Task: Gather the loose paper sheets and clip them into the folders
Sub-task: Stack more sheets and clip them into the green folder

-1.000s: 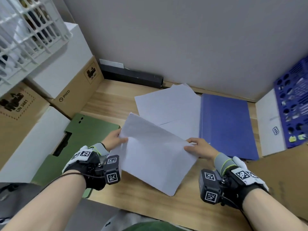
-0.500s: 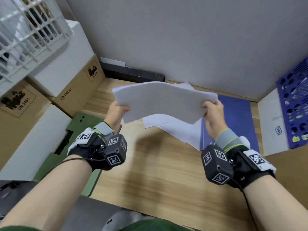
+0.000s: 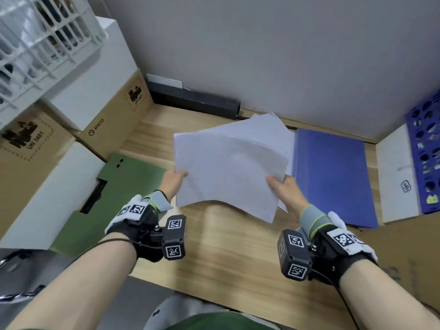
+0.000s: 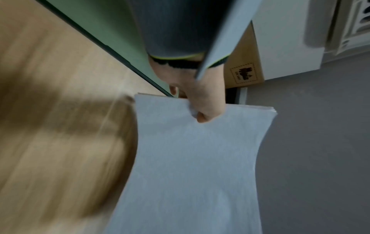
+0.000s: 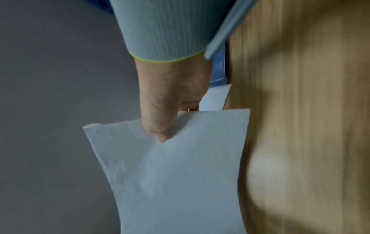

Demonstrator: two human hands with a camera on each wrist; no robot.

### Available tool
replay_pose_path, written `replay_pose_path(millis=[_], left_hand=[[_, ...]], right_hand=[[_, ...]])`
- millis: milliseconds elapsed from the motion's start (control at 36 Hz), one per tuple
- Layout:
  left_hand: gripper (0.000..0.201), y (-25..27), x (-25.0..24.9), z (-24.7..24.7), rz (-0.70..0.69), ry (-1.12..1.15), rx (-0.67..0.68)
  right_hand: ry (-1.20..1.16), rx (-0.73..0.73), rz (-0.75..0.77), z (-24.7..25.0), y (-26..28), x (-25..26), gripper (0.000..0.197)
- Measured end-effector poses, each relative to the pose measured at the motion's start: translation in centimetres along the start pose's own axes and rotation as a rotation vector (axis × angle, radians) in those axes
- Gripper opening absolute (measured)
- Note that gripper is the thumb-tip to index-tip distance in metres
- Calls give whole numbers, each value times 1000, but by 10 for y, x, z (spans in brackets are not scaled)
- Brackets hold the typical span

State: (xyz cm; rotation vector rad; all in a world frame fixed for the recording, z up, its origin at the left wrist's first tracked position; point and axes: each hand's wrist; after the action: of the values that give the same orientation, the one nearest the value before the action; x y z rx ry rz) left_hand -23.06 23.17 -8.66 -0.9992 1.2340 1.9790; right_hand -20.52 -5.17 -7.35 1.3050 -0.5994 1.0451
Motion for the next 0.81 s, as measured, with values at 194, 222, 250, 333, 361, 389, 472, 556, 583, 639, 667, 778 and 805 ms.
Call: replay_pose_path(millis=[194,222,250,333,361,389,472,556,583,639,667,778,805], left_hand=[[72,-11,2,3,56,43,-223],[73,-10,2,0,122,95,-158],[62,-6,0,-3,182,186,-43],[22,9,-10,-20,256,433,379],[19,13,-13,-27,237,453,457],[18,14,-14,-33,205,447,461],[25,15,-12,-43,126,445,280],[34,12,-4,-42,96,339,176],[37,11,0,-40,93,292,182],[41,13,7,-31,83,204,196],[43,15,11,-27,90,158,194],[51,23,33,-7,149,16,266],[49,25,39,-3,167,-33,300]], right_hand=[[-387,-101,-13,2,6,15,17],[-470,-109,-32,2,6,15,20],[-535,-111,-53,1,5,14,22],[-648,-72,-108,-5,5,12,33],[-656,-50,-121,-8,5,10,34],[-659,-25,-133,-11,6,8,34],[-604,44,-145,-17,10,-2,31],[-537,86,-192,-12,19,-18,29],[-517,111,-209,-9,21,-25,27],[-499,157,-252,-3,25,-39,29],[-494,174,-268,0,26,-44,30],[-418,264,-284,10,26,-60,32],[-394,287,-287,11,25,-63,30]])
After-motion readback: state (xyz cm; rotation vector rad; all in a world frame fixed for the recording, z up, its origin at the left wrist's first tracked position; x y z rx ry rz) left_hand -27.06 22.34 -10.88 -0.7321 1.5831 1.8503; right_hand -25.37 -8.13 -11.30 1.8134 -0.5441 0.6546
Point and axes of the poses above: each hand's wrist, its own y-axis away from the middle knuckle, its own z-axis out of the back of the hand, x = y × z, and after that the axes turned 1 degree about -z, right-handed
